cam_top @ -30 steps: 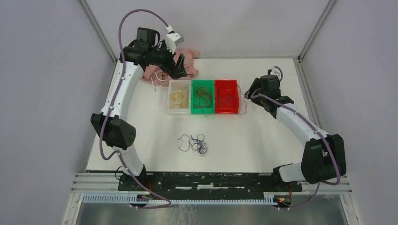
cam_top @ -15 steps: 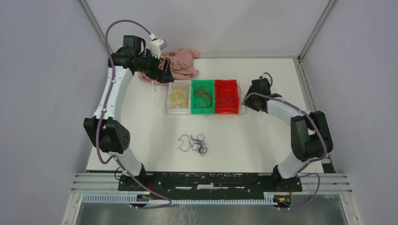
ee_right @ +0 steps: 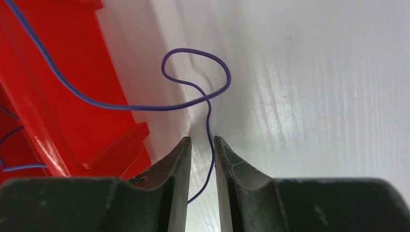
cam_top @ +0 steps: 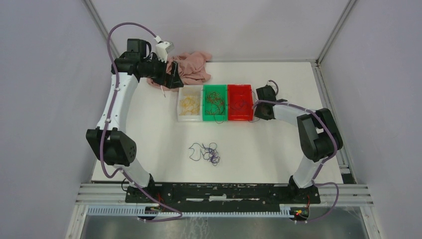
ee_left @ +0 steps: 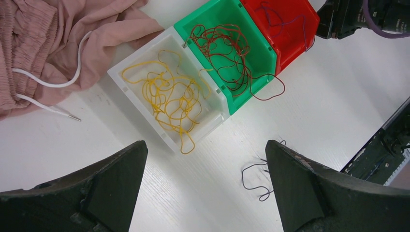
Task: Untangle the cables
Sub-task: Adjust the cable in the bin.
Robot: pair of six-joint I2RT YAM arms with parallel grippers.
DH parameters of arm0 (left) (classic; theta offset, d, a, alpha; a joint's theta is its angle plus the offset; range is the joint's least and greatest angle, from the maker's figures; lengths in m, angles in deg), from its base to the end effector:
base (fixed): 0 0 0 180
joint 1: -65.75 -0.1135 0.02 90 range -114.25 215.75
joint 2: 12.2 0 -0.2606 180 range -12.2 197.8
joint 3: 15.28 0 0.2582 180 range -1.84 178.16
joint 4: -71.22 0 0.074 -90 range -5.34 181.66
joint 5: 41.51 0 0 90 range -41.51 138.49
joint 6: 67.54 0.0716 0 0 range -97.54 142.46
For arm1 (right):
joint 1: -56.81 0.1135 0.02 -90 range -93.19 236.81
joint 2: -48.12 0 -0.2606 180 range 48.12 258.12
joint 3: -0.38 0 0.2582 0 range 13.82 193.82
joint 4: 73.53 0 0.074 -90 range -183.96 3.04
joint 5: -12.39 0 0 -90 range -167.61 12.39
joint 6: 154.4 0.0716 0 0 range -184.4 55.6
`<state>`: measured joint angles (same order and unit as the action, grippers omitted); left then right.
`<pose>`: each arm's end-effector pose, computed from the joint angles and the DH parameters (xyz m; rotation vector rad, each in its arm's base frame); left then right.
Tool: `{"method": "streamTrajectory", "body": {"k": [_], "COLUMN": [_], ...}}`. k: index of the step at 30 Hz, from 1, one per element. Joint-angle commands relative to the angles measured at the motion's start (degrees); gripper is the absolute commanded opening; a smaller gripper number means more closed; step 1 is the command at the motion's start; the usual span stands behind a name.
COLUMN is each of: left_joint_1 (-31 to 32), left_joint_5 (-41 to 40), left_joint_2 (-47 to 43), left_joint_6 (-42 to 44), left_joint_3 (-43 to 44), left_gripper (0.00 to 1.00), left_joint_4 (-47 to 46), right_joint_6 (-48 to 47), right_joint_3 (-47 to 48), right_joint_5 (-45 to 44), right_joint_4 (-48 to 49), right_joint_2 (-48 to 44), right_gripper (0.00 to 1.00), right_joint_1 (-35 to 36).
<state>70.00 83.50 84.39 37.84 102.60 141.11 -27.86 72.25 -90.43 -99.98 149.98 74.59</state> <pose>0.3741 -0.0690 0.3666 0.6612 2.2165 -0.6368 0.3636 0.0999 0.1196 0.4950 2.4729 0.0950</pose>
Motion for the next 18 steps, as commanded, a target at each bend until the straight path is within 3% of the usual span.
{"method": "streamTrajectory", "body": {"k": [1,8,18], "left_joint_1": [-0.3,-0.3,-0.9], "left_joint_5": [0.0,-5.4,-16.0], "left_joint_2": [-2.2,-3.6,-7.3], "left_joint_6": [-2.2,-2.7,-5.0], "left_joint_3": [-0.5,-1.4,-6.8], "left_gripper": [0.99,0.99,0.99], "left_joint_4": [-1.2,-0.6,-6.0], "right_joint_6": [-1.3,0.8,1.9], "right_joint_3": [1.7,-1.8,2.4], "right_joint_5": [-6.0,-4.8,0.0], "right_joint_4": [-0.5,2.4,-0.8], "right_joint_2": [0.6,-4.4,-16.4], "right_gripper": [0.28,0.01,0.00], "right_joint_1": [0.1,-0.1,0.4]}}
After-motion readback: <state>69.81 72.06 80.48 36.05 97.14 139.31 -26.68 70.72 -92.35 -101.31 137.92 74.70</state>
